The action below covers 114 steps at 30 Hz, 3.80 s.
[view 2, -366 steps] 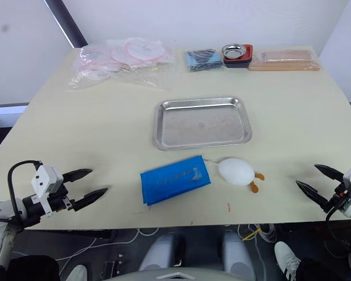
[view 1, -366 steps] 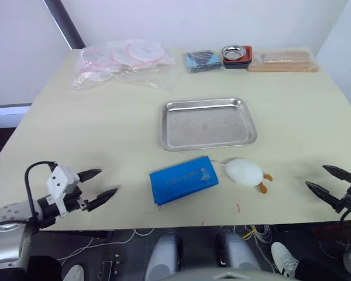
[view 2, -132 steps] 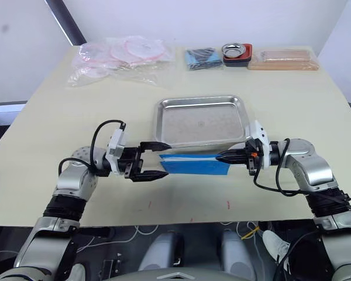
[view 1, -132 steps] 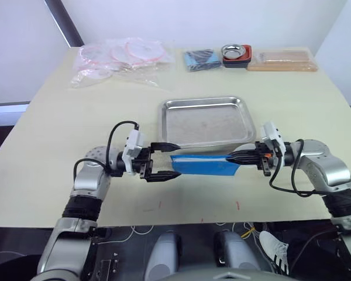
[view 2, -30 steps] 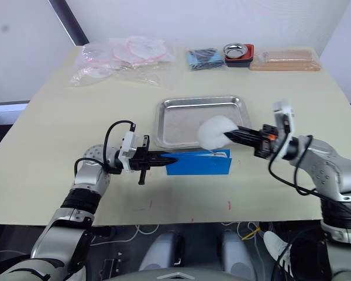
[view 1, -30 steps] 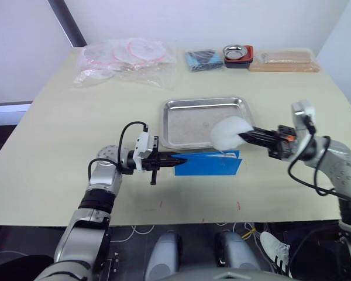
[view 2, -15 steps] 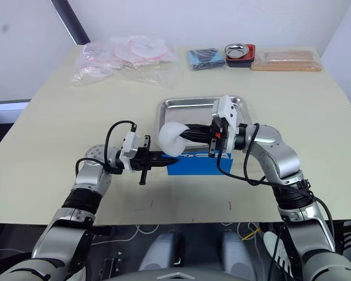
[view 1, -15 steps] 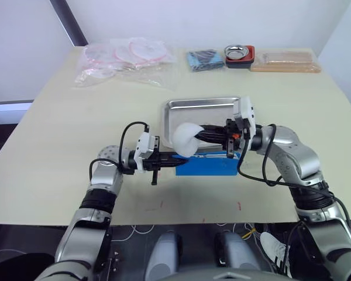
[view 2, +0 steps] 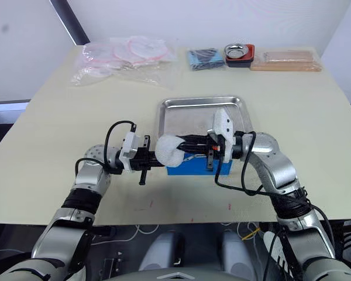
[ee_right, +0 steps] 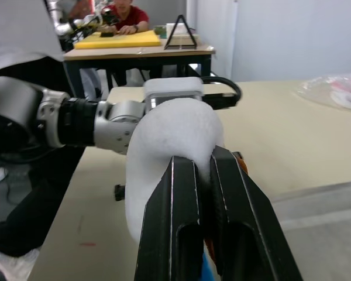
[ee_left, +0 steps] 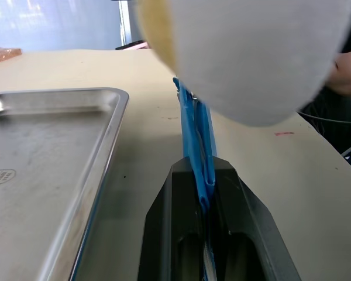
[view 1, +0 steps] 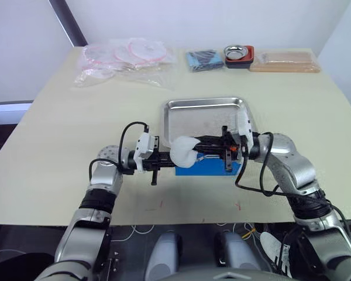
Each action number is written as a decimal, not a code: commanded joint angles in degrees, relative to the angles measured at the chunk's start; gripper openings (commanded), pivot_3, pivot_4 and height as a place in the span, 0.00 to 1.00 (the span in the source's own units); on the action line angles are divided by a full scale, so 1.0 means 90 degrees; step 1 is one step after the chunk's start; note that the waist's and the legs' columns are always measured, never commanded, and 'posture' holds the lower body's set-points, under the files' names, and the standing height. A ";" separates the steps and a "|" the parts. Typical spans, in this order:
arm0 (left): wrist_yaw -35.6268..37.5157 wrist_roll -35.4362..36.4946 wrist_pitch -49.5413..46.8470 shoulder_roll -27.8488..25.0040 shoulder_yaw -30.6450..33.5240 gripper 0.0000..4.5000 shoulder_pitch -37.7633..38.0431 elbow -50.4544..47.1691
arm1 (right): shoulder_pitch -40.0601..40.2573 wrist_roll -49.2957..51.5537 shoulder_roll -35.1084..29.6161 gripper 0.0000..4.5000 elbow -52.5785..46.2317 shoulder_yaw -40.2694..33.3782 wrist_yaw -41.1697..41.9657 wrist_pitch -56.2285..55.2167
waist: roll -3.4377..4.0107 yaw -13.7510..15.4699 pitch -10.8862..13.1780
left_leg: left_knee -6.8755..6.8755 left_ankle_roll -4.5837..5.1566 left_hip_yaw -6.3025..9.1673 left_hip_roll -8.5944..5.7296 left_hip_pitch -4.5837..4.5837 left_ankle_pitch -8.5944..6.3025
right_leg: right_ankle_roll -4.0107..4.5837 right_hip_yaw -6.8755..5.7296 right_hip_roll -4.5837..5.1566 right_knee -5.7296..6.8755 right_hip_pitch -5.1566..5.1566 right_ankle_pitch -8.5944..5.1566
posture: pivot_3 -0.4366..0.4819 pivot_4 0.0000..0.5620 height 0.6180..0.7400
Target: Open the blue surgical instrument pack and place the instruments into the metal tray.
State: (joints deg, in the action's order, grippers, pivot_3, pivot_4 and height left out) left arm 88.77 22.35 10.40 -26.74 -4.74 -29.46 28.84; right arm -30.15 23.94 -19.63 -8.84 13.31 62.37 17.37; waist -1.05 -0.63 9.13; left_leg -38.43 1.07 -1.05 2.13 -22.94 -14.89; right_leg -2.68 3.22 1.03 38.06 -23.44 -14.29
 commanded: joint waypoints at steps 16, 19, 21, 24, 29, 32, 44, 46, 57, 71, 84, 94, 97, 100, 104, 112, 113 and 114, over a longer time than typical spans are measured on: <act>0.0157 -0.0381 0.0159 0.0135 -0.0307 0.00 -0.0052 0.0423 | -0.0078 -0.0180 -0.0138 1.00 -0.0182 0.0235 0.0292 -0.0255 | 0.0000 0.0021 0.0000 | -0.0002 0.0000 -0.0001 -0.0002 -0.0001 0.0000 | 0.0000 0.0000 0.0001 -0.0002 0.0001 0.0000 | 0.48 0.27 1.00; 0.0177 -0.0380 0.0183 0.0134 -0.0305 0.00 -0.0046 0.0420 | 0.0000 0.0058 -0.0172 1.00 -0.0262 0.0014 0.0236 -0.0122 | 0.0000 0.0023 0.0000 | -0.0001 0.0000 -0.0001 -0.0001 -0.0001 0.0000 | 0.0000 0.0000 0.0001 -0.0003 0.0001 0.0000 | 0.48 0.27 1.00; 0.0179 -0.0378 0.0183 0.0130 -0.0304 0.00 -0.0027 0.0398 | 0.0038 0.0244 -0.0250 1.00 -0.0318 -0.0162 0.0215 0.0036 | 0.0000 0.0025 0.0000 | -0.0001 0.0000 0.0000 -0.0001 -0.0001 0.0000 | 0.0000 -0.0001 0.0001 -0.0003 0.0001 0.0000 | 0.48 0.27 1.00; 0.0173 -0.0379 0.0176 0.0121 -0.0303 0.00 -0.0008 0.0366 | 0.0173 0.0439 -0.0594 1.00 -0.0126 -0.0653 0.0326 -0.0015 | -0.0001 0.0051 0.0000 | -0.0002 0.0000 0.0000 -0.0002 -0.0001 0.0000 | 0.0000 -0.0001 0.0004 -0.0005 0.0004 0.0000 | 0.48 0.27 1.00; 0.0171 -0.0394 0.0225 0.0084 -0.0272 0.00 -0.0017 0.0442 | 0.0447 0.0498 -0.1273 1.00 0.0272 -0.1045 0.0664 -0.0033 | -0.0001 0.0052 0.0000 | 0.0000 0.0000 -0.0001 -0.0003 0.0000 0.0000 | 0.0000 0.0000 0.0003 -0.0006 0.0005 0.0000 | 0.48 0.27 1.00; 0.0150 -0.0392 0.0221 0.0088 -0.0280 0.00 -0.0001 0.0414 | 0.0664 0.0458 -0.1587 1.00 0.0453 -0.1056 0.0899 -0.0007 | -0.0001 0.0049 0.0000 | 0.0001 0.0000 0.0000 -0.0002 0.0001 0.0000 | 0.0000 0.0000 0.0000 -0.0006 0.0005 0.0000 | 0.48 0.27 1.00; 0.0128 -0.0380 0.0202 0.0078 -0.0284 0.00 0.0043 0.0351 | 0.0959 -0.0034 -0.1490 1.00 0.1325 -0.0892 0.0999 -0.0692 | -0.0001 0.0043 0.0000 | -0.0001 0.0000 -0.0003 -0.0002 0.0002 0.0000 | -0.0001 0.0003 0.0000 -0.0006 0.0005 0.0000 | 0.48 0.27 1.00; 0.0132 -0.0383 0.0201 0.0074 -0.0281 0.00 0.0021 0.0369 | 0.0914 -0.0053 -0.1430 0.89 0.1351 -0.0907 0.0978 -0.0736 | -0.0001 0.0044 0.0000 | -0.0001 0.0000 -0.0003 -0.0002 0.0002 0.0000 | -0.0001 0.0003 0.0000 -0.0006 0.0005 0.0000 | 0.48 0.27 1.00; 0.0172 -0.0409 0.0243 0.0073 -0.0298 0.00 -0.0021 0.0451 | 0.0853 -0.0007 -0.1259 0.00 0.1287 -0.0840 0.1070 -0.0688 | -0.0001 0.0041 0.0000 | -0.0001 0.0000 -0.0002 -0.0002 0.0002 0.0000 | -0.0001 0.0002 0.0000 -0.0005 0.0005 0.0000 | 0.48 0.27 1.00; 0.0152 -0.0368 0.0179 0.0023 -0.0279 0.00 0.0008 0.0345 | 0.0789 -0.0122 -0.1181 0.00 0.1525 -0.0782 0.1173 -0.0825 | -0.0001 0.0003 -0.0001 | -0.0001 0.0000 -0.0001 -0.0001 0.0006 0.0000 | -0.0001 0.0003 -0.0001 -0.0003 0.0006 0.0000 | 0.48 0.27 1.00; 0.0029 -0.0317 0.0001 0.0008 -0.0256 0.00 0.0010 0.0169 | 0.0816 -0.0190 -0.1120 0.00 0.1589 -0.0760 0.1241 -0.0899 | -0.0001 -0.0003 -0.0001 | -0.0001 0.0000 -0.0001 0.0000 0.0006 0.0000 | -0.0001 0.0002 -0.0002 -0.0003 0.0007 0.0000 | 0.48 0.27 1.00; -0.0394 0.0116 -0.0652 -0.0288 0.0402 0.70 0.0341 -0.0421 | 0.0822 -0.0083 -0.1149 0.00 0.1529 -0.0813 0.1335 -0.0827 | -0.0005 -0.0032 0.0003 | 0.0001 0.0000 0.0000 0.0003 -0.0001 0.0000 | 0.0000 0.0003 -0.0005 -0.0002 -0.0001 0.0000 | 0.48 0.27 1.00; -0.0349 0.0411 -0.1068 -0.0641 0.0675 0.97 0.0784 -0.1042 | 0.0838 -0.0070 -0.1149 0.00 0.1522 -0.0840 0.1325 -0.0845 | -0.0004 -0.0064 0.0005 | 0.0004 0.0000 -0.0002 0.0008 0.0000 0.0000 | 0.0001 0.0007 -0.0006 -0.0003 -0.0002 -0.0001 | 0.48 0.27 1.00; -0.0367 0.0636 -0.1405 -0.0932 0.0841 0.97 0.1297 -0.1724 | 0.0853 -0.0074 -0.1142 0.00 0.1549 -0.0850 0.1302 -0.0866 | -0.0003 -0.0052 0.0006 | 0.0008 0.0000 0.0003 0.0010 0.0001 0.0000 | 0.0002 0.0008 -0.0002 -0.0005 -0.0003 -0.0001 | 0.48 0.27 1.00; -0.0436 0.0875 -0.1728 -0.1120 0.0998 0.97 0.1659 -0.2229 | 0.0856 -0.0099 -0.1122 0.00 0.1574 -0.0832 0.1295 -0.0901 | -0.0003 -0.0015 0.0007 | 0.0007 0.0000 0.0001 0.0009 0.0002 0.0000 | 0.0001 0.0008 0.0002 -0.0005 -0.0002 -0.0001 | 0.48 0.27 1.00; -0.0917 0.0704 -0.1993 -0.0880 0.0399 0.97 0.2285 -0.3568 | 0.0916 -0.0123 -0.1075 0.00 0.1587 -0.0810 0.1268 -0.0944 | -0.0001 -0.0026 0.0010 | 0.0007 -0.0001 -0.0006 0.0009 0.0006 0.0000 | 0.0002 0.0013 0.0000 -0.0003 -0.0002 0.0000 | 0.48 0.27 1.00; -0.1033 0.0556 -0.1914 -0.0825 0.0305 0.97 0.2323 -0.3597 | 0.0926 -0.0118 -0.1067 0.00 0.1580 -0.0815 0.1251 -0.0937 | -0.0001 -0.0026 0.0010 | 0.0007 -0.0001 -0.0006 0.0010 0.0005 0.0000 | 0.0002 0.0012 0.0000 -0.0005 -0.0002 -0.0001 | 0.48 0.27 1.00; -0.1165 0.0409 -0.1833 -0.0762 0.0233 0.97 0.2328 -0.3578 | 0.0930 -0.0117 -0.1057 0.00 0.1581 -0.0820 0.1236 -0.0936 | 0.0000 -0.0033 0.0010 | 0.0007 -0.0001 -0.0008 0.0009 0.0005 0.0000 | 0.0002 0.0012 -0.0001 -0.0005 -0.0002 -0.0001 | 0.48 0.27 1.00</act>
State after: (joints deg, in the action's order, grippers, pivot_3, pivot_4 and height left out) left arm 80.96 29.09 -7.92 -34.84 -0.49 -9.30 -1.29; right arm -22.25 22.52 -29.38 6.09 6.27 73.70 9.65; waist -1.06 -0.92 9.22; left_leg -38.36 1.06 -1.12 2.21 -22.88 -14.90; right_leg -2.67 3.36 1.01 38.03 -23.46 -14.29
